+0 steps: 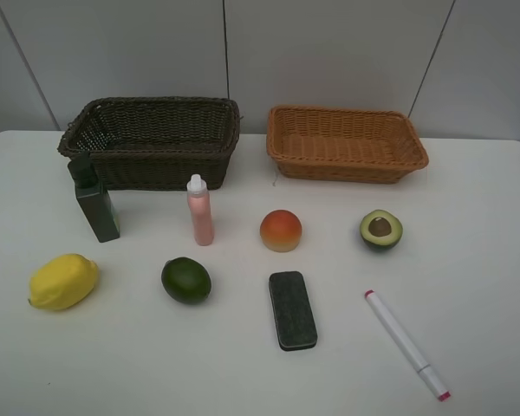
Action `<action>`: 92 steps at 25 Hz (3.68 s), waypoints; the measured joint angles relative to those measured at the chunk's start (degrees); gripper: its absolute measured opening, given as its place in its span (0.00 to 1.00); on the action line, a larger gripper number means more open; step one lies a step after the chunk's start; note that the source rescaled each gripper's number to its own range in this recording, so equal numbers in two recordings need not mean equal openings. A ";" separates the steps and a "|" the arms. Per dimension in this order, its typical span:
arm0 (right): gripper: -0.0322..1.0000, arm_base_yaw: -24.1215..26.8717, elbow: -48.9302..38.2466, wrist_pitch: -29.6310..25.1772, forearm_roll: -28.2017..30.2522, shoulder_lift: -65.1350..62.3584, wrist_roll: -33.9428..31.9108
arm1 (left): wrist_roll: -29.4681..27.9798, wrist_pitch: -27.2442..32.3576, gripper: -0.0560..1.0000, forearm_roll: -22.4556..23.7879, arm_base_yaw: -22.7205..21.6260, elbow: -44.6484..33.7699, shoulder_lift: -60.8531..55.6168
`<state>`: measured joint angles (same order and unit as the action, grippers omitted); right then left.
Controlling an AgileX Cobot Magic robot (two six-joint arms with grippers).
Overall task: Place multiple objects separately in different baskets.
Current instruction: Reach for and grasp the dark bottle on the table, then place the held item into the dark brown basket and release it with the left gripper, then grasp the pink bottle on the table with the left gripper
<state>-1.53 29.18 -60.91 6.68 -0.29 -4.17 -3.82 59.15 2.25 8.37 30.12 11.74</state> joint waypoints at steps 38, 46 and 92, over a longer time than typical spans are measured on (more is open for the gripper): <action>0.99 0.00 0.00 0.00 0.00 0.00 0.00 | -13.31 -19.06 0.91 -4.25 0.00 38.10 95.03; 0.99 0.00 0.00 0.00 0.00 0.00 0.00 | -13.36 -19.31 0.19 -4.16 0.00 38.12 95.03; 0.99 0.00 0.00 0.00 0.00 0.00 0.00 | -7.94 8.48 0.99 -6.24 -2.03 86.88 105.80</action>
<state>-1.53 29.18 -60.91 6.68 -0.29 -4.17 -11.76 67.64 -3.99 6.34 117.00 117.53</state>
